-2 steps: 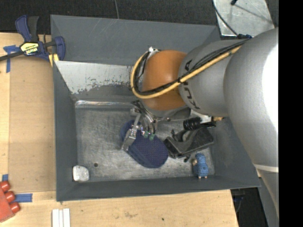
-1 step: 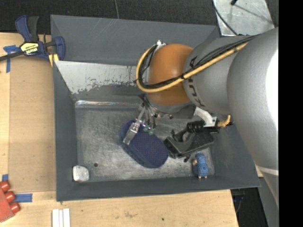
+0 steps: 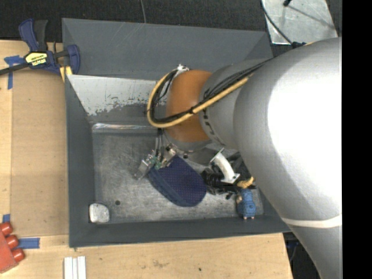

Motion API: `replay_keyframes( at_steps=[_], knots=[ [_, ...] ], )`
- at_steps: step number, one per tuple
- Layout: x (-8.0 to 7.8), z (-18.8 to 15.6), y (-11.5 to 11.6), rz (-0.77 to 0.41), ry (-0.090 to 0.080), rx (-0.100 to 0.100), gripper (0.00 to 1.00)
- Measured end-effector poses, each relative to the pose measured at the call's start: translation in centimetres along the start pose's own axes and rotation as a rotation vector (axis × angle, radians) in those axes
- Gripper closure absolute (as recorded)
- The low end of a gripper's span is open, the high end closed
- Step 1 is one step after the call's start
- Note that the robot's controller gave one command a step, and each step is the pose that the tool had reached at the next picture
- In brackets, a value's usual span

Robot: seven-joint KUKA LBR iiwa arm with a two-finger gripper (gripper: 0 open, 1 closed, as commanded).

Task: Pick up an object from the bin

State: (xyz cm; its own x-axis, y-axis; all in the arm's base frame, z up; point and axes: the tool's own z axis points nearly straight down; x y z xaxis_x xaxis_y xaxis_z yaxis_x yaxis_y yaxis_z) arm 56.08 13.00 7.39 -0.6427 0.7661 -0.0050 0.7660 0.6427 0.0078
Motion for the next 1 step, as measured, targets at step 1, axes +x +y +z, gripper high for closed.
replay_keyframes(
  at_steps=[1],
  knots=[
    [0.59, -0.07, -4.89, 0.136, -0.003, -0.005, 0.0]
  ],
)
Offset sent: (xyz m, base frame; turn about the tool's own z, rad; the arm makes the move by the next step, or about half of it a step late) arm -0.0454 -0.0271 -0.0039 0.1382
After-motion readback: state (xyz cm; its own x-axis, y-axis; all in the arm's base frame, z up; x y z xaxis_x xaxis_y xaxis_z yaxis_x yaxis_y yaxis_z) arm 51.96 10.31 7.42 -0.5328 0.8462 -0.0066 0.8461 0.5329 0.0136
